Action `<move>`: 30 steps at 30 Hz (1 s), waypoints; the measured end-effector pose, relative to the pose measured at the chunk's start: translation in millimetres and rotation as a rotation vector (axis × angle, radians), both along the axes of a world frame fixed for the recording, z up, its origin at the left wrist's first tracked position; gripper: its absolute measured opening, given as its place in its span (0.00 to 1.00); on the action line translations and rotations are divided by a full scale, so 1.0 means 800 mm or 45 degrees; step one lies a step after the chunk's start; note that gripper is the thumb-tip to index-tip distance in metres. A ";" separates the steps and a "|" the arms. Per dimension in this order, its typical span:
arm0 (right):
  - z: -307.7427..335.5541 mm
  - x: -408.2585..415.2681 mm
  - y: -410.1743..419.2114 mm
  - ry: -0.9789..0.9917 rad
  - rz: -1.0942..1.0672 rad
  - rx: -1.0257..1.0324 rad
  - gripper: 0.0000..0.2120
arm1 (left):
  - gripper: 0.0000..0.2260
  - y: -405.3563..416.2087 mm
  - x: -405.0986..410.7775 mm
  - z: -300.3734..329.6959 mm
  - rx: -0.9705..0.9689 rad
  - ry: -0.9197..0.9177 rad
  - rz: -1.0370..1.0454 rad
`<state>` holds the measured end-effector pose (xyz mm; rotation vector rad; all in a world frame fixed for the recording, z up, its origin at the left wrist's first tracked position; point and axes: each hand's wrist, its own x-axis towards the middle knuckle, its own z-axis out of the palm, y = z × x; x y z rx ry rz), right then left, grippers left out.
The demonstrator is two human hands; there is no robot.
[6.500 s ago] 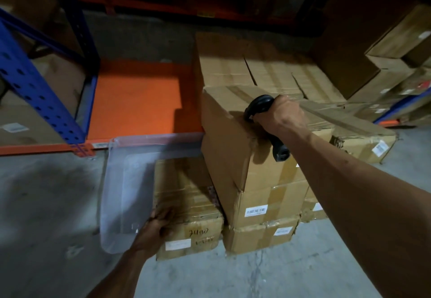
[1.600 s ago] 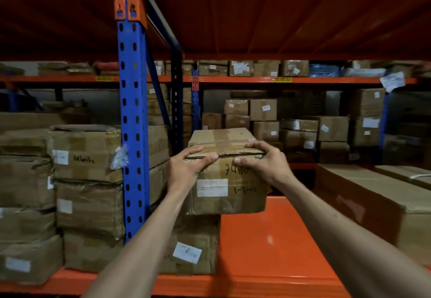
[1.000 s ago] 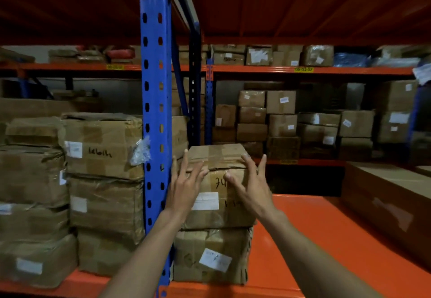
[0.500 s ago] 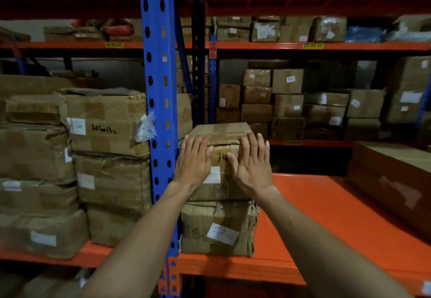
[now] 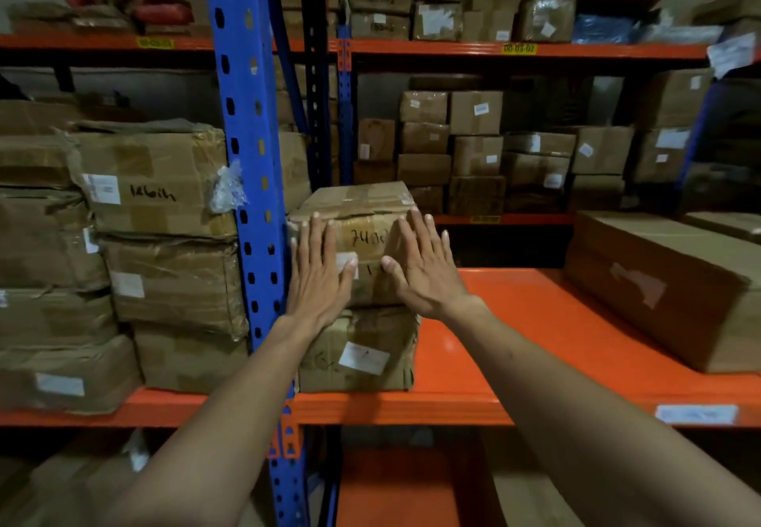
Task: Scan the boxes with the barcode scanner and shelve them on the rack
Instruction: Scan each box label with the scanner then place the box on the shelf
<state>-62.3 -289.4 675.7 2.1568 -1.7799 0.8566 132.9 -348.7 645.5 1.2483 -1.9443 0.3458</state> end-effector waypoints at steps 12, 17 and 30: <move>-0.221 -0.168 0.267 -0.280 -0.365 0.458 0.30 | 0.32 0.241 -0.114 -0.292 0.776 0.192 -0.354; -0.311 -0.244 0.391 -0.322 -0.535 0.766 0.32 | 0.36 0.349 -0.178 -0.380 1.090 0.050 -0.344; -0.519 -0.340 0.520 -0.627 -0.680 1.168 0.33 | 0.30 0.495 -0.352 -0.552 1.506 -0.161 -0.530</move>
